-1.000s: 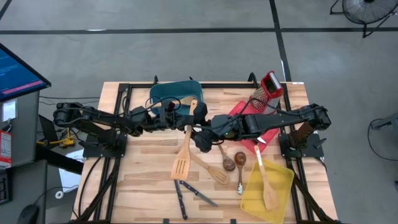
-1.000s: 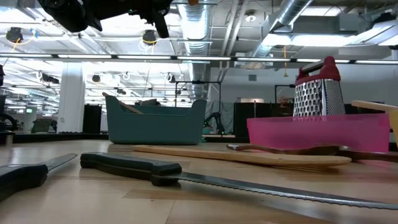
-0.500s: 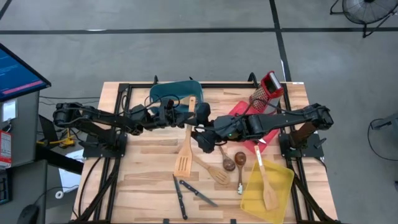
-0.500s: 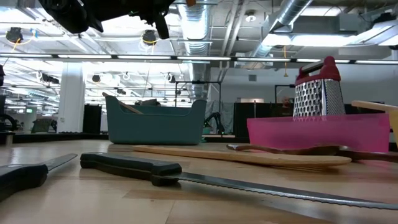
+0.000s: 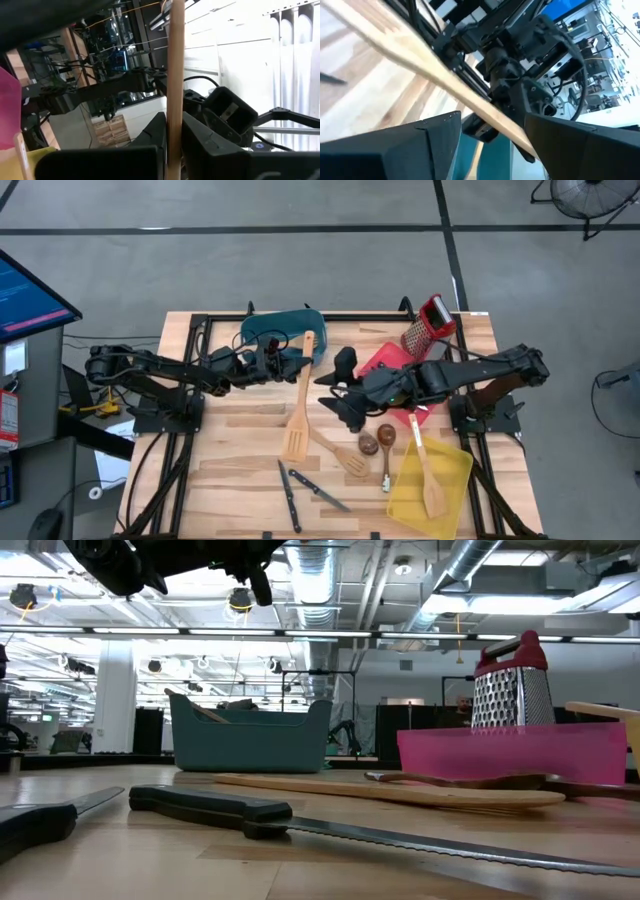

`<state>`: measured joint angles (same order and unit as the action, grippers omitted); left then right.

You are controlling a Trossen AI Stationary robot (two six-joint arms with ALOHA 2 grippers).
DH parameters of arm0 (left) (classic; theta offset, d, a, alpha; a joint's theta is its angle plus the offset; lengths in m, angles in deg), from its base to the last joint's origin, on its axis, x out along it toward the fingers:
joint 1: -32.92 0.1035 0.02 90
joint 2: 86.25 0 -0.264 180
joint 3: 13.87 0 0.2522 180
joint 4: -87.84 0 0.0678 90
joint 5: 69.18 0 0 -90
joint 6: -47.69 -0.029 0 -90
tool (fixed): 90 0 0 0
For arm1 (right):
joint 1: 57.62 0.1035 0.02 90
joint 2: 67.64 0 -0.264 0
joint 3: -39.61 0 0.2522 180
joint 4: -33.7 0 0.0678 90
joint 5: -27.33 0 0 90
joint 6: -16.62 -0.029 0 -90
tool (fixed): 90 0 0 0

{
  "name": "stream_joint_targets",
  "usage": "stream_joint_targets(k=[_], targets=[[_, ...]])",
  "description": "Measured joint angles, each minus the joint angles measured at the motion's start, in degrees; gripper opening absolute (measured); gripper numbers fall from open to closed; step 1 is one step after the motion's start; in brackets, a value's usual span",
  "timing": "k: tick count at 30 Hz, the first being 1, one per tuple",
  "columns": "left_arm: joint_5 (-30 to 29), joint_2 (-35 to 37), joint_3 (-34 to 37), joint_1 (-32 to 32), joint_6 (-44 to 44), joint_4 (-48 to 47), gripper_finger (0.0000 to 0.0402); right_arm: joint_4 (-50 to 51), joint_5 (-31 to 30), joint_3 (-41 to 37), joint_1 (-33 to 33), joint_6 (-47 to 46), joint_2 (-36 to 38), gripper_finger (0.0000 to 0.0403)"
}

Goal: Pick & Place Kitchen Items
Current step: Put the wooden slotted spatula into the yellow bin

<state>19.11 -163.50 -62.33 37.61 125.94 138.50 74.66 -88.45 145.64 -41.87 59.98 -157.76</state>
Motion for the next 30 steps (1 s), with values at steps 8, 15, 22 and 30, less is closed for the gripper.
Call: stream_joint_targets(k=[8, 15, 22, 30], targets=[[0.85, 0.0, 0.0, -0.04, -0.03, 0.09, 0.0021, 1.6, -0.06, 0.0, 0.74, -2.96, 2.99, 0.0233], [1.6, 0.0, 0.0, -0.04, -1.96, 0.31, 0.0021, 4.76, 0.18, -0.04, 0.72, -13.56, 5.64, 0.0233], [1.57, 0.0, 0.0, -0.04, -3.56, 0.34, 0.0021, 12.95, 1.94, -0.04, 0.62, -32.62, 9.54, 0.0233], [1.55, 0.0, -0.02, -0.04, -5.65, 0.35, 0.0021, 16.26, 16.41, -0.09, 0.63, -45.24, 10.64, 0.0233]])
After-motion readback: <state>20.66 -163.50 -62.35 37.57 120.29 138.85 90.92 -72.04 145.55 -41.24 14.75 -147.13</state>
